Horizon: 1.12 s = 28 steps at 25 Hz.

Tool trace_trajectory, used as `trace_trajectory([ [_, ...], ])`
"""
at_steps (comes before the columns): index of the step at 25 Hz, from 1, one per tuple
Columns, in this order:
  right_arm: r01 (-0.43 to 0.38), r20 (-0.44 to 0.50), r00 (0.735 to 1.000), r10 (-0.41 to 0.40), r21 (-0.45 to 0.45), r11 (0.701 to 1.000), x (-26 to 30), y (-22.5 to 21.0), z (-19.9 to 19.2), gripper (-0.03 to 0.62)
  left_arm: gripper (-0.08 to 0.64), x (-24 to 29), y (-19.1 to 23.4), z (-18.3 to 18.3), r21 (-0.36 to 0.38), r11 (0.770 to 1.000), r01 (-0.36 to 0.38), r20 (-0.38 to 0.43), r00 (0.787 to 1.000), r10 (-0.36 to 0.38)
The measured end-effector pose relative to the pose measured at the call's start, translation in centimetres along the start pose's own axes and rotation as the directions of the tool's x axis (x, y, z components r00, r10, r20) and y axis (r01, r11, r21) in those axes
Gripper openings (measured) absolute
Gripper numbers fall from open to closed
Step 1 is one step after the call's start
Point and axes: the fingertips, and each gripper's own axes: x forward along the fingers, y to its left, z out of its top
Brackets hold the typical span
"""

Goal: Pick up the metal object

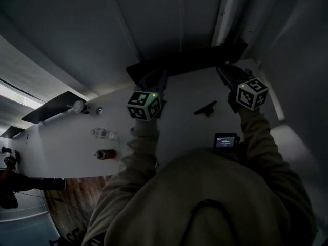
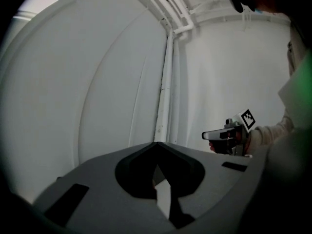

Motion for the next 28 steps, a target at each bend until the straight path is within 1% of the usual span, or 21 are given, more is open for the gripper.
trace_trajectory([
  [2, -0.005, -0.01, 1.0, 0.005, -0.018, 1.0, 0.2, -0.1, -0.1, 0.018, 0.003, -0.2, 0.7, 0.5, 0.01, 1.0, -0.017, 0.01, 1.0, 0.017],
  [5, -0.003, 0.0, 1.0, 0.003, 0.001, 1.0, 0.5, -0.7, 0.2, 0.018, 0.003, -0.3, 1.3, 1.1, 0.012, 1.0, -0.028, 0.02, 0.999, 0.028],
  [7, -0.008, 0.02, 1.0, 0.008, 0.025, 1.0, 0.4, -0.9, 0.4, 0.018, 0.003, -0.3, 1.2, 1.1, 0.016, 0.999, -0.031, 0.016, 0.999, 0.031],
  [10, -0.042, 0.048, 0.998, 0.039, 0.053, 0.998, 0.6, -0.8, 0.7, 0.018, 0.003, -0.5, 1.2, 0.6, 0.021, 0.999, -0.04, 0.001, 0.999, 0.04],
  [12, -0.048, 0.025, 0.999, 0.047, 0.038, 0.998, 1.0, -0.9, 0.3, 0.018, 0.003, -0.4, 1.4, 0.1, 0.015, 0.999, -0.046, -0.014, 0.999, 0.046],
  [15, -0.048, -0.014, 0.999, 0.049, 0.028, 0.998, 1.3, -1.2, -1.0, 0.018, 0.003, -0.3, 1.4, -1.1, 0.004, 0.999, -0.045, -0.038, 0.998, 0.045],
  [21, -0.048, -0.064, 0.996, 0.054, 0.093, 0.994, 1.9, -1.8, -4.2, 0.018, 0.003, -0.5, 1.9, -4.4, -0.041, 0.997, -0.059, -0.088, 0.995, 0.056],
  [28, -0.041, -0.132, 0.989, 0.06, 0.141, 0.989, 1.6, -2.2, -8.5, 0.018, 0.003, -0.8, 1.5, -8.5, -0.108, 0.993, -0.048, -0.131, 0.991, 0.034],
])
